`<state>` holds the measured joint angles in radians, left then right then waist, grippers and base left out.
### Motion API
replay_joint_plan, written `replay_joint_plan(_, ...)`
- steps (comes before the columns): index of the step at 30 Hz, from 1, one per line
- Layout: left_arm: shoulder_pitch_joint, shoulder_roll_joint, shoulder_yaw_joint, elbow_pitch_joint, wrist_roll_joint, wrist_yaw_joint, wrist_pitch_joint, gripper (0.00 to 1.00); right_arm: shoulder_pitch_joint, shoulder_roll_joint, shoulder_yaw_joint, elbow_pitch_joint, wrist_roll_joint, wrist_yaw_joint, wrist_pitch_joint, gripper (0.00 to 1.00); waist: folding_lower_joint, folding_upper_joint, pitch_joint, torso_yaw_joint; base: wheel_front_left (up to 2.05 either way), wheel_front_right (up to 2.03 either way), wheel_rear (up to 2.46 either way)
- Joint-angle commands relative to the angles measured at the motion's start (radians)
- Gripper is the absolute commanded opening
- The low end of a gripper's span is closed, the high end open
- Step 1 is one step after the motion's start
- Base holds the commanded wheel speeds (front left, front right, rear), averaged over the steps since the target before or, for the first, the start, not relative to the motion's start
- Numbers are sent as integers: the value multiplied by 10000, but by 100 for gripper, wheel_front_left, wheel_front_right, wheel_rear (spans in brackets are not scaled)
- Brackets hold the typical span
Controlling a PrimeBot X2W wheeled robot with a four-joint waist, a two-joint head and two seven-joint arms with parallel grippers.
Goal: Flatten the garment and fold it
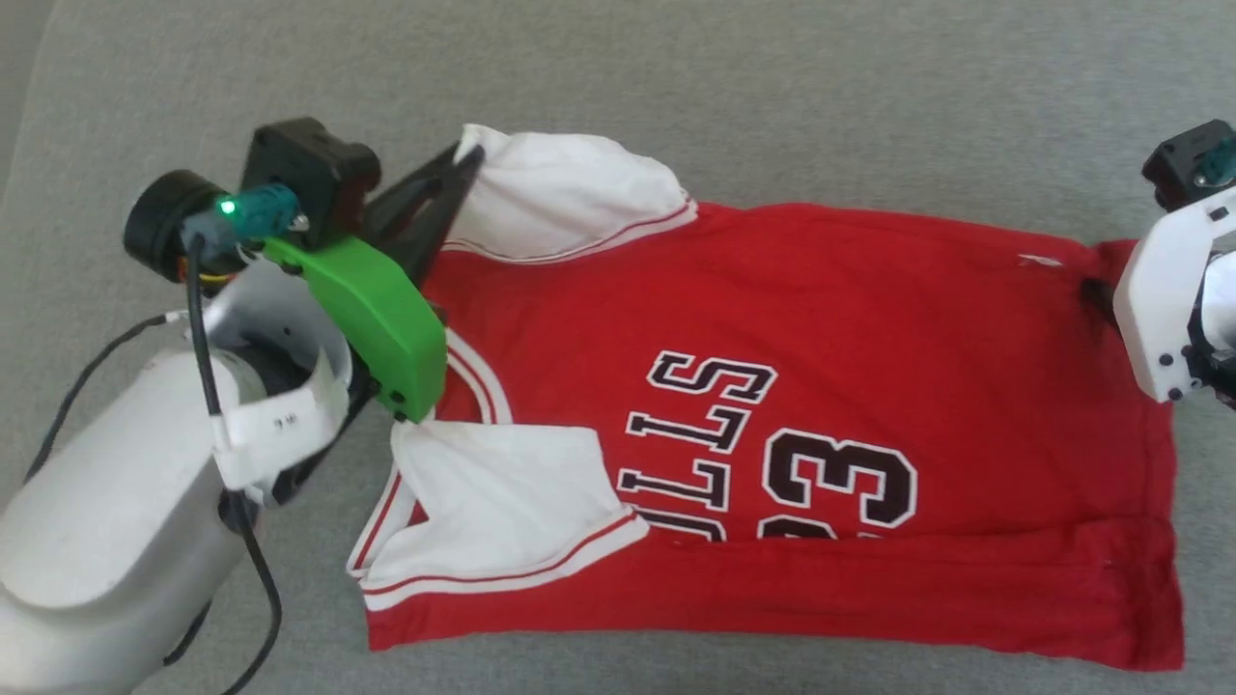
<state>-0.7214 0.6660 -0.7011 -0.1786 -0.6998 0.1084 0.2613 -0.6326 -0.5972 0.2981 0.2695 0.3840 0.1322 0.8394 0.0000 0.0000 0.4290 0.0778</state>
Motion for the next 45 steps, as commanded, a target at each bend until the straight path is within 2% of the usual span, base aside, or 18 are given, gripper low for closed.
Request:
replay_joint_plan(1,113,-13,-37,-107,171,92,-45,0,-179,-16,202,241,6,-15,28,100,0,0,294,343,0,0,0)
replay_joint_plan(4,156,-107,-203,-240,238,113,-1,0,-278,8,826,944,164,-15,85,100,0,0,338,503,0,0,0)
replay_joint_plan(5,169,-125,-221,-232,232,123,4,0,-271,12,935,1075,230,-15,127,48,0,0,333,524,0,0,0)
replay_joint_plan(7,205,-157,-229,-176,184,135,-10,0,-262,-4,1150,1276,395,-15,174,0,0,0,304,552,0,0,0)
replay_joint_plan(13,413,-85,-188,130,96,191,-150,0,-428,-39,1350,1568,630,-15,-325,0,0,0,-98,374,0,0,0)
replay_joint_plan(17,662,-71,-86,363,-50,272,-373,0,-564,39,1185,1622,681,-15,-1226,0,0,0,-544,182,0,0,0)
replay_joint_plan(22,1090,-27,146,589,-328,442,-723,0,-420,421,436,1679,1170,-15,-2561,0,0,0,-1209,-1,0,0,0)
replay_joint_plan(25,1452,47,233,600,-512,541,-857,0,-62,409,176,1511,1274,-15,-3077,0,0,0,-1624,-38,0,0,0)
replay_joint_plan(30,2268,228,292,392,-838,762,-985,0,1031,628,-643,903,1876,-15,-4072,0,0,0,-2294,31,0,0,0)
replay_joint_plan(36,3367,385,233,5,-1199,1161,-1009,0,2912,664,-1250,-131,2059,-15,-4693,0,0,0,-2779,166,0,0,0)
replay_joint_plan(42,4496,723,107,-166,-1597,1426,-880,0,4605,762,-1823,-896,2040,-15,-4663,0,0,0,-2948,298,0,0,0)
replay_joint_plan(45,4997,898,-158,-98,-1827,1350,-572,0,5287,698,-1866,-1212,2027,-15,-4333,0,0,0,-2939,353,0,0,0)
